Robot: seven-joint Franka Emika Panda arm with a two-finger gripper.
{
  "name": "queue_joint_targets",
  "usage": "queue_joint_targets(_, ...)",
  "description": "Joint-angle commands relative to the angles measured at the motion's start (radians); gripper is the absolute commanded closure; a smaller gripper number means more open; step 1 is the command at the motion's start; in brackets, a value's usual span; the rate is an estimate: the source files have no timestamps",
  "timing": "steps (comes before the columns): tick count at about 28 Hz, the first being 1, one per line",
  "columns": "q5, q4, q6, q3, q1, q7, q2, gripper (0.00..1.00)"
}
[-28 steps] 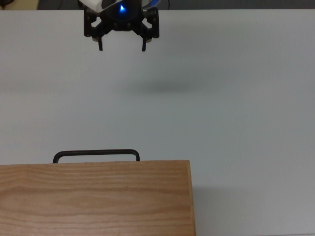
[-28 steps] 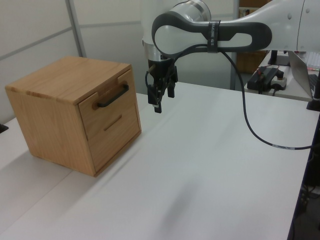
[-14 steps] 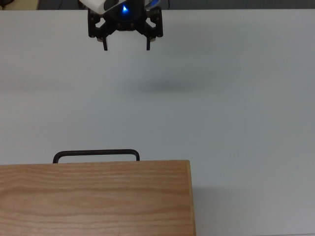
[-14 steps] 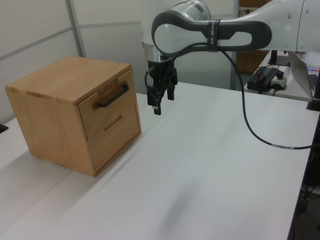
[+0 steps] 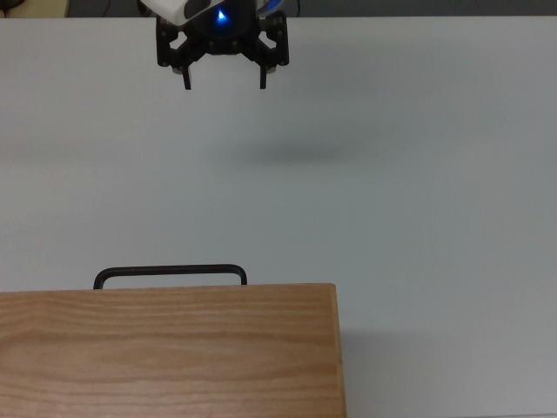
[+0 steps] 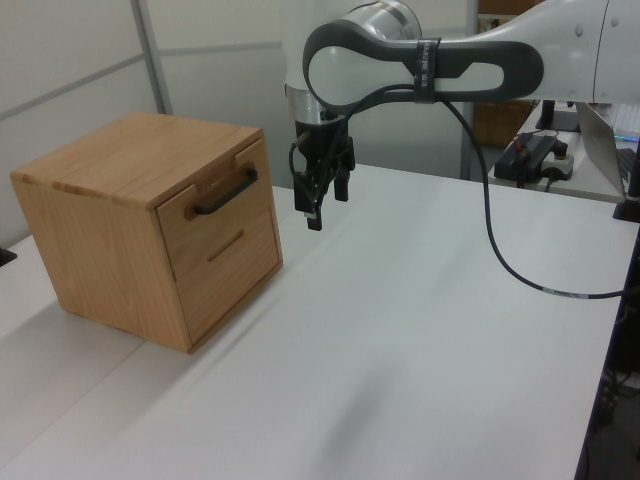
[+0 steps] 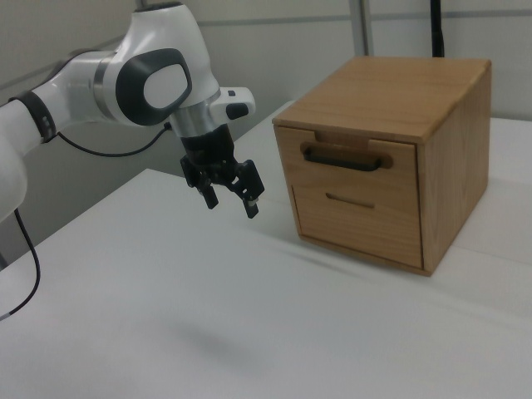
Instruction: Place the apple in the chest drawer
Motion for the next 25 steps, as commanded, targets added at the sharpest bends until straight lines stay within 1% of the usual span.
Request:
queue_joint_targets(1,0.017,0.001,-0.021,-0.005,0.001,-0.016,-0.007,0.0)
queue_joint_targets(13,0.022,0.001,-0.017,-0.005,0.001,-0.016,-0.007,0.0)
queue_joint_targets(19,0.008,-0.001,-0.012,-0.006,-0.002,-0.021,-0.004,0.0)
queue_joint_targets(22,0.019,-0.001,-0.012,-0.005,-0.018,-0.019,-0.004,0.0)
queue_joint_targets(25,0.022,-0.004,-0.012,-0.003,-0.018,-0.019,-0.004,0.0)
